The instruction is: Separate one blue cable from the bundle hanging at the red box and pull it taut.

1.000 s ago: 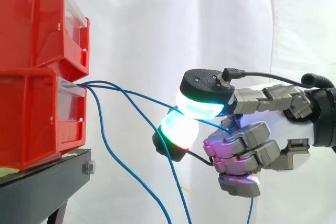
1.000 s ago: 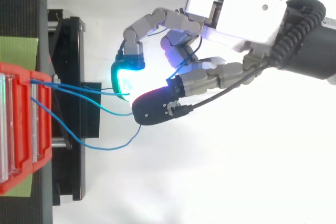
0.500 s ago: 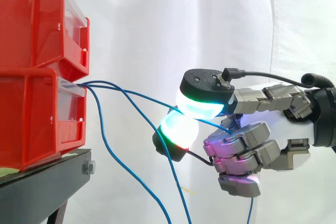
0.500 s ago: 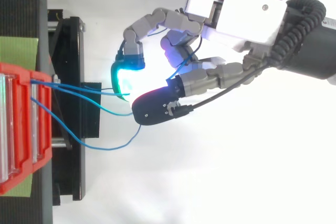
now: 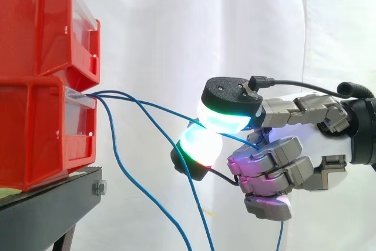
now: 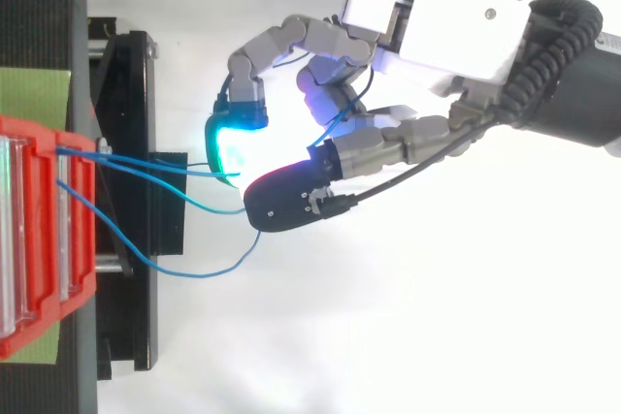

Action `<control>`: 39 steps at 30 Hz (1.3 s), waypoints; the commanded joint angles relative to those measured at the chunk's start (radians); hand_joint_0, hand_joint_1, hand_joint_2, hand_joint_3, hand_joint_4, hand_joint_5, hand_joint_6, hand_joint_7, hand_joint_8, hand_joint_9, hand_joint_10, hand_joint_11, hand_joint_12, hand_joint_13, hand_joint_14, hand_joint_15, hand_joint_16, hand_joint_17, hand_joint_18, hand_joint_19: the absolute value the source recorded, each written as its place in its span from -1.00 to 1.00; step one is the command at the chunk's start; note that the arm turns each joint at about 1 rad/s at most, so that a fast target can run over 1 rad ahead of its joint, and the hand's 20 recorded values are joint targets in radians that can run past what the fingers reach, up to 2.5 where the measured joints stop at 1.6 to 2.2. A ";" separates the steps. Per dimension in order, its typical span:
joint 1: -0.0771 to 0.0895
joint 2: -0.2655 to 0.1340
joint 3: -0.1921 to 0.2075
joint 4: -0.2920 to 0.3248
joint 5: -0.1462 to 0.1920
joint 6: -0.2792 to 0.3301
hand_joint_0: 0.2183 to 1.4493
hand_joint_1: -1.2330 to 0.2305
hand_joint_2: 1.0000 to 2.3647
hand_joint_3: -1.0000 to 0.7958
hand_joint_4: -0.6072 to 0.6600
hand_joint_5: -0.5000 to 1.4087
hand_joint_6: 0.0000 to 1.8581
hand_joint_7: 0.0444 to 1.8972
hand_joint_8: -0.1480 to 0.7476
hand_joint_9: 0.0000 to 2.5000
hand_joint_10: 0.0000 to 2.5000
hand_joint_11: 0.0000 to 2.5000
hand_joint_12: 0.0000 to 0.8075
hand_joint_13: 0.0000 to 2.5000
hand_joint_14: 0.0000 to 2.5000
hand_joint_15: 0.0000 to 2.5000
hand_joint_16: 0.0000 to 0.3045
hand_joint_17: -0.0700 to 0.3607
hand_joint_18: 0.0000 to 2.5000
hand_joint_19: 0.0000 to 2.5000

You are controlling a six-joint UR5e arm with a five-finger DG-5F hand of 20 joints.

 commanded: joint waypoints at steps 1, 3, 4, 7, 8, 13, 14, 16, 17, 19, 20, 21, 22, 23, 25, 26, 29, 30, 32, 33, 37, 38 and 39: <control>0.000 -0.001 0.000 0.000 0.001 0.000 -0.20 -0.31 -0.98 0.09 -0.24 -0.65 0.05 0.25 0.05 -0.33 0.61 -0.20 -0.06 -0.30 0.40 -0.14 -0.70 -0.19 -0.10 0.11; 0.000 -0.001 0.000 0.000 0.000 0.000 -0.20 -0.31 -0.98 0.09 -0.24 -0.65 0.05 0.25 0.06 -0.33 0.61 -0.19 -0.07 -0.30 0.40 -0.14 -0.69 -0.19 -0.10 0.11; 0.000 -0.001 0.000 0.000 0.000 0.000 -0.20 -0.31 -0.98 0.09 -0.25 -0.65 0.05 0.25 0.06 -0.33 0.60 -0.19 -0.05 -0.30 0.40 -0.14 -0.70 -0.19 -0.10 0.11; 0.000 0.001 0.000 0.000 0.000 0.000 -0.20 -0.31 -0.98 0.09 -0.25 -0.65 0.05 0.25 0.06 -0.33 0.60 -0.19 -0.05 -0.30 0.40 -0.13 -0.69 -0.19 -0.10 0.11; 0.000 -0.001 0.000 0.000 0.000 0.000 -0.20 -0.31 -0.98 0.09 -0.25 -0.65 0.05 0.25 0.06 -0.33 0.60 -0.19 -0.05 -0.30 0.40 -0.13 -0.69 -0.19 -0.10 0.11; 0.000 -0.001 0.000 0.000 0.001 0.000 -0.20 -0.31 -0.98 0.08 -0.26 -0.65 0.05 0.24 0.05 -0.33 0.60 -0.19 -0.05 -0.30 0.40 -0.14 -0.70 -0.19 -0.10 0.10; 0.000 0.001 0.000 0.000 0.000 0.000 -0.20 -0.31 -0.98 0.09 -0.25 -0.65 0.05 0.25 0.06 -0.33 0.60 -0.20 -0.04 -0.30 0.40 -0.14 -0.69 -0.19 -0.10 0.10; 0.000 -0.001 0.000 0.000 0.000 0.000 -0.20 -0.31 -0.98 0.09 -0.25 -0.65 0.05 0.24 0.06 -0.33 0.60 -0.20 -0.04 -0.30 0.40 -0.14 -0.70 -0.20 -0.10 0.11; 0.000 -0.001 0.000 0.000 0.000 0.000 -0.20 -0.31 -0.98 0.09 -0.25 -0.65 0.05 0.24 0.06 -0.33 0.60 -0.19 -0.05 -0.30 0.40 -0.14 -0.69 -0.19 -0.10 0.11; 0.000 0.001 0.000 0.000 0.000 0.000 -0.20 -0.31 -0.98 0.08 -0.25 -0.65 0.05 0.25 0.06 -0.33 0.60 -0.19 -0.06 -0.30 0.40 -0.15 -0.70 -0.19 -0.10 0.11; 0.001 -0.001 0.000 0.000 0.000 0.000 -0.20 -0.31 -0.98 0.08 -0.25 -0.65 0.05 0.25 0.07 -0.33 0.60 -0.19 -0.07 -0.30 0.40 -0.14 -0.70 -0.19 -0.10 0.11; 0.000 -0.001 0.000 0.000 0.000 0.000 -0.20 -0.31 -0.98 0.08 -0.25 -0.65 0.05 0.25 0.06 -0.33 0.60 -0.20 -0.05 -0.30 0.40 -0.14 -0.70 -0.19 -0.10 0.11; 0.000 -0.001 0.000 0.000 0.000 0.000 -0.20 -0.31 -0.98 0.09 -0.26 -0.65 0.05 0.25 0.06 -0.33 0.60 -0.20 -0.05 -0.30 0.40 -0.14 -0.69 -0.18 -0.10 0.10; 0.000 -0.001 0.000 0.000 0.000 0.000 -0.20 -0.31 -0.98 0.09 -0.26 -0.65 0.05 0.25 0.05 -0.33 0.60 -0.20 -0.07 -0.30 0.40 -0.14 -0.70 -0.19 -0.10 0.11; 0.000 -0.001 -0.002 0.000 0.000 0.000 -0.20 -0.31 -0.98 0.09 -0.26 -0.65 0.05 0.24 0.06 -0.33 0.60 -0.19 -0.06 -0.30 0.40 -0.14 -0.70 -0.19 -0.10 0.11; 0.000 0.001 0.000 0.000 0.000 0.000 -0.20 -0.31 -0.98 0.08 -0.26 -0.65 0.05 0.24 0.06 -0.33 0.60 -0.20 -0.07 -0.30 0.40 -0.14 -0.70 -0.19 -0.10 0.10; 0.000 -0.001 0.000 0.000 0.000 0.000 -0.20 -0.31 -0.98 0.08 -0.26 -0.65 0.05 0.25 0.06 -0.33 0.60 -0.18 -0.05 -0.30 0.40 -0.14 -0.69 -0.19 -0.10 0.10; 0.000 0.001 0.000 0.000 0.000 0.000 -0.20 -0.31 -0.98 0.08 -0.26 -0.65 0.05 0.25 0.06 -0.33 0.60 -0.20 -0.06 -0.30 0.40 -0.14 -0.69 -0.19 -0.10 0.11; 0.000 -0.001 0.000 0.000 0.000 0.000 -0.20 -0.30 -0.98 0.08 -0.26 -0.65 0.05 0.25 0.06 -0.33 0.60 -0.19 -0.05 -0.30 0.40 -0.14 -0.69 -0.19 -0.10 0.11; 0.000 -0.001 0.000 0.000 0.000 0.000 -0.20 -0.30 -0.98 0.08 -0.26 -0.65 0.05 0.25 0.07 -0.33 0.60 -0.19 -0.05 -0.30 0.40 -0.14 -0.69 -0.19 -0.10 0.11; 0.000 -0.001 0.000 0.000 0.000 0.000 -0.20 -0.30 -0.98 0.09 -0.25 -0.65 0.05 0.25 0.06 -0.33 0.60 -0.20 -0.06 -0.30 0.40 -0.14 -0.70 -0.19 -0.10 0.11; 0.000 0.001 0.000 0.000 0.000 0.000 -0.20 -0.30 -0.98 0.09 -0.26 -0.65 0.05 0.24 0.06 -0.33 0.60 -0.18 -0.05 -0.30 0.40 -0.14 -0.70 -0.19 -0.10 0.11; 0.000 -0.001 0.000 0.000 0.000 0.000 -0.20 -0.30 -0.98 0.09 -0.26 -0.65 0.05 0.25 0.06 -0.33 0.60 -0.20 -0.05 -0.30 0.40 -0.14 -0.70 -0.19 -0.10 0.12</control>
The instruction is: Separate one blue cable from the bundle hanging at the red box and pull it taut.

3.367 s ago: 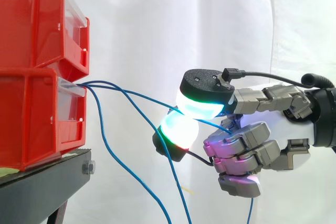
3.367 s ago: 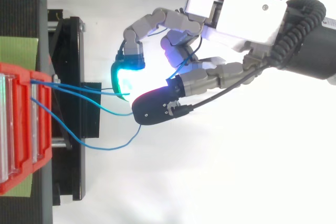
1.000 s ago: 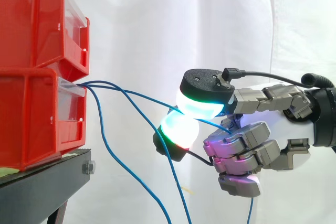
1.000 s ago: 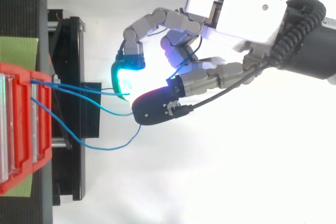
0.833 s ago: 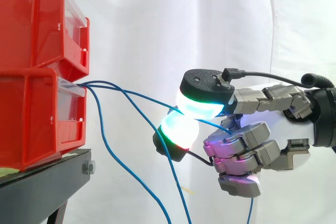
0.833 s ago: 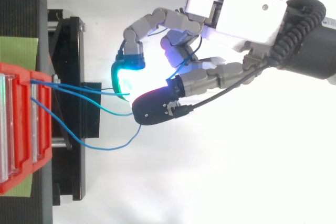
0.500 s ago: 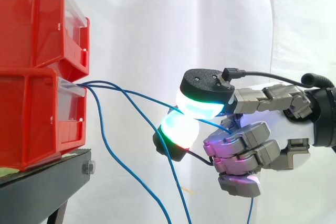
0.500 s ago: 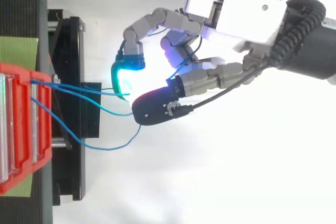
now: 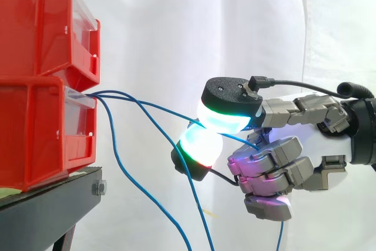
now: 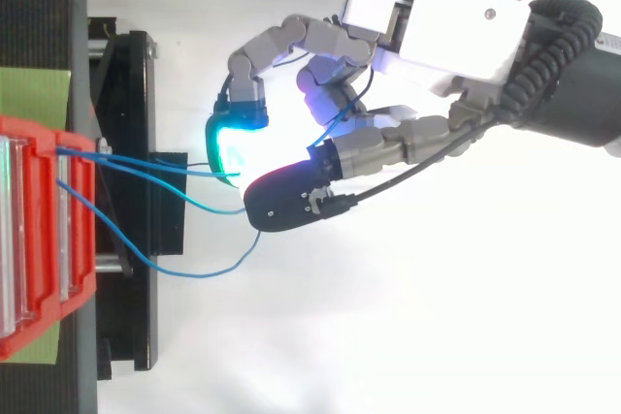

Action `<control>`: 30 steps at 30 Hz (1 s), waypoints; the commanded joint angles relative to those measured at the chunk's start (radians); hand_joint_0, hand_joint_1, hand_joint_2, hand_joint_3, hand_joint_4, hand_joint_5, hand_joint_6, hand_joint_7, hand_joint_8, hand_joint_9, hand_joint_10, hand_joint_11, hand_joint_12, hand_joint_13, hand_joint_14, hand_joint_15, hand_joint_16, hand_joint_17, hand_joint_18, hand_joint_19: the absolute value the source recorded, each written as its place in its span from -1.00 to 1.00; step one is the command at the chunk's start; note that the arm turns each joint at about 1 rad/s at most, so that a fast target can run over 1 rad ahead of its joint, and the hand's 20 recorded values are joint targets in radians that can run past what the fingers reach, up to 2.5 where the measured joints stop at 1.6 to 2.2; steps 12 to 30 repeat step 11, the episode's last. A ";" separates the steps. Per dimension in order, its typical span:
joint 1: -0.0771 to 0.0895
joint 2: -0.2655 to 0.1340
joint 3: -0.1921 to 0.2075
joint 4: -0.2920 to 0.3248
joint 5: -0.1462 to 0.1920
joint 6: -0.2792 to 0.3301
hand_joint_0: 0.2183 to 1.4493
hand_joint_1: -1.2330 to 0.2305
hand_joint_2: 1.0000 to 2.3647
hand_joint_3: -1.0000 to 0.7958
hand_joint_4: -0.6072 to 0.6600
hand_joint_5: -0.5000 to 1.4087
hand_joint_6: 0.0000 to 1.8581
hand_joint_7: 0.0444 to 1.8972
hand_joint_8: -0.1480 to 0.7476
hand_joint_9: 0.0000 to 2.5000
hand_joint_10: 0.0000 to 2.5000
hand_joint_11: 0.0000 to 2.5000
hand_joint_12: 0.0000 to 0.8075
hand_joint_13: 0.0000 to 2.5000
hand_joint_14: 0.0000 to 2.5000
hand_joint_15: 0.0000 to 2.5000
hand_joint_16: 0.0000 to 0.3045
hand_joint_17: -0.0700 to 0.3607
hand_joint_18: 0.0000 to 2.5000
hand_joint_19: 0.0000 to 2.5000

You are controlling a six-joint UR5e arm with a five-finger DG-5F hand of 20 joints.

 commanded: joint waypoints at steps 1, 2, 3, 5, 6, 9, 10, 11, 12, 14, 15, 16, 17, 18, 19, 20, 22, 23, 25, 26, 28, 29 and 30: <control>0.000 -0.001 0.000 0.000 0.000 0.000 -0.20 -0.30 -0.98 0.09 -0.26 -0.65 0.05 0.25 0.06 -0.33 0.60 -0.20 -0.05 -0.30 0.40 -0.14 -0.69 -0.19 -0.10 0.10; 0.000 0.001 0.000 0.000 0.000 0.000 -0.20 -0.30 -0.98 0.09 -0.26 -0.65 0.05 0.25 0.06 -0.33 0.60 -0.20 -0.05 -0.30 0.40 -0.14 -0.70 -0.19 -0.10 0.10; 0.000 0.001 0.000 0.000 0.000 0.000 -0.20 -0.30 -0.98 0.09 -0.26 -0.65 0.05 0.25 0.06 -0.33 0.60 -0.19 -0.07 -0.30 0.40 -0.14 -0.70 -0.19 -0.10 0.10; 0.001 0.001 0.000 0.000 0.000 0.000 -0.20 -0.30 -0.98 0.09 -0.26 -0.65 0.05 0.25 0.06 -0.33 0.60 -0.19 -0.05 -0.30 0.40 -0.14 -0.70 -0.19 -0.10 0.10; 0.000 0.001 0.000 0.000 0.000 0.000 -0.20 -0.30 -0.98 0.09 -0.26 -0.65 0.05 0.25 0.06 -0.33 0.60 -0.18 -0.05 -0.30 0.40 -0.14 -0.69 -0.19 -0.10 0.10; 0.000 0.001 0.000 0.000 0.000 0.000 -0.20 -0.30 -0.98 0.09 -0.26 -0.65 0.05 0.25 0.06 -0.33 0.60 -0.19 -0.05 -0.30 0.40 -0.14 -0.70 -0.19 -0.10 0.11; 0.000 -0.001 0.000 0.000 0.000 0.000 -0.20 -0.30 -0.98 0.08 -0.26 -0.65 0.05 0.25 0.05 -0.33 0.60 -0.19 -0.06 -0.30 0.40 -0.14 -0.70 -0.19 -0.10 0.10; 0.000 0.001 -0.002 0.000 0.000 0.000 -0.20 -0.30 -0.98 0.09 -0.26 -0.65 0.05 0.25 0.06 -0.33 0.60 -0.19 -0.05 -0.30 0.40 -0.14 -0.70 -0.19 -0.10 0.10; 0.000 0.001 -0.002 0.000 0.000 0.000 -0.20 -0.30 -0.98 0.09 -0.26 -0.65 0.05 0.25 0.06 -0.33 0.60 -0.19 -0.05 -0.30 0.40 -0.14 -0.70 -0.19 -0.10 0.10; 0.000 0.001 -0.002 0.000 0.000 0.000 -0.20 -0.30 -0.98 0.09 -0.26 -0.65 0.05 0.25 0.06 -0.33 0.60 -0.19 -0.05 -0.30 0.40 -0.14 -0.70 -0.19 -0.10 0.10; 0.000 0.001 -0.002 0.000 0.000 0.000 -0.20 -0.30 -0.98 0.09 -0.26 -0.65 0.05 0.25 0.06 -0.33 0.60 -0.19 -0.05 -0.30 0.40 -0.14 -0.70 -0.19 -0.10 0.10; 0.000 0.001 -0.002 0.000 0.000 0.000 -0.20 -0.30 -0.98 0.09 -0.26 -0.65 0.05 0.25 0.06 -0.33 0.60 -0.19 -0.05 -0.30 0.40 -0.14 -0.70 -0.19 -0.10 0.10; 0.000 0.001 -0.002 0.000 0.000 0.000 -0.20 -0.30 -0.98 0.09 -0.26 -0.65 0.05 0.25 0.06 -0.33 0.60 -0.19 -0.05 -0.30 0.40 -0.14 -0.70 -0.19 -0.10 0.10; 0.000 0.001 -0.002 0.000 0.000 0.000 -0.20 -0.30 -0.98 0.09 -0.26 -0.65 0.05 0.25 0.06 -0.33 0.60 -0.19 -0.05 -0.30 0.40 -0.14 -0.70 -0.19 -0.10 0.10; 0.000 0.001 -0.002 0.000 0.000 0.000 -0.20 -0.30 -0.98 0.09 -0.26 -0.65 0.05 0.25 0.06 -0.33 0.60 -0.19 -0.05 -0.30 0.40 -0.14 -0.70 -0.19 -0.10 0.10; 0.000 0.001 -0.002 0.000 0.000 0.000 -0.20 -0.30 -0.98 0.09 -0.26 -0.65 0.05 0.25 0.06 -0.33 0.60 -0.19 -0.05 -0.30 0.40 -0.14 -0.70 -0.19 -0.10 0.10; 0.000 0.001 -0.002 0.000 0.000 0.000 -0.20 -0.30 -0.98 0.09 -0.26 -0.65 0.05 0.25 0.06 -0.33 0.60 -0.19 -0.05 -0.30 0.40 -0.14 -0.70 -0.19 -0.10 0.10; 0.000 0.001 -0.002 0.000 0.000 0.000 -0.20 -0.30 -0.98 0.09 -0.26 -0.65 0.05 0.25 0.06 -0.33 0.60 -0.19 -0.05 -0.30 0.40 -0.14 -0.70 -0.19 -0.10 0.10; 0.000 0.001 -0.002 0.000 0.000 0.000 -0.20 -0.30 -0.98 0.09 -0.26 -0.65 0.05 0.25 0.06 -0.33 0.60 -0.19 -0.05 -0.30 0.40 -0.14 -0.70 -0.19 -0.10 0.10; 0.000 0.001 -0.002 0.000 0.000 0.000 -0.20 -0.30 -0.98 0.09 -0.26 -0.65 0.05 0.25 0.06 -0.33 0.60 -0.19 -0.05 -0.30 0.40 -0.14 -0.70 -0.19 -0.10 0.10; 0.000 0.001 -0.002 0.000 0.000 0.000 -0.20 -0.30 -0.98 0.09 -0.26 -0.65 0.05 0.25 0.06 -0.33 0.60 -0.19 -0.05 -0.30 0.40 -0.14 -0.70 -0.19 -0.10 0.10; 0.000 0.001 -0.002 0.000 0.000 0.000 -0.20 -0.30 -0.98 0.09 -0.26 -0.65 0.05 0.25 0.06 -0.33 0.60 -0.19 -0.05 -0.30 0.40 -0.14 -0.70 -0.19 -0.10 0.10; 0.000 0.001 -0.002 0.000 0.000 0.000 -0.20 -0.30 -0.98 0.09 -0.26 -0.65 0.05 0.25 0.06 -0.33 0.60 -0.19 -0.05 -0.30 0.40 -0.14 -0.70 -0.19 -0.10 0.10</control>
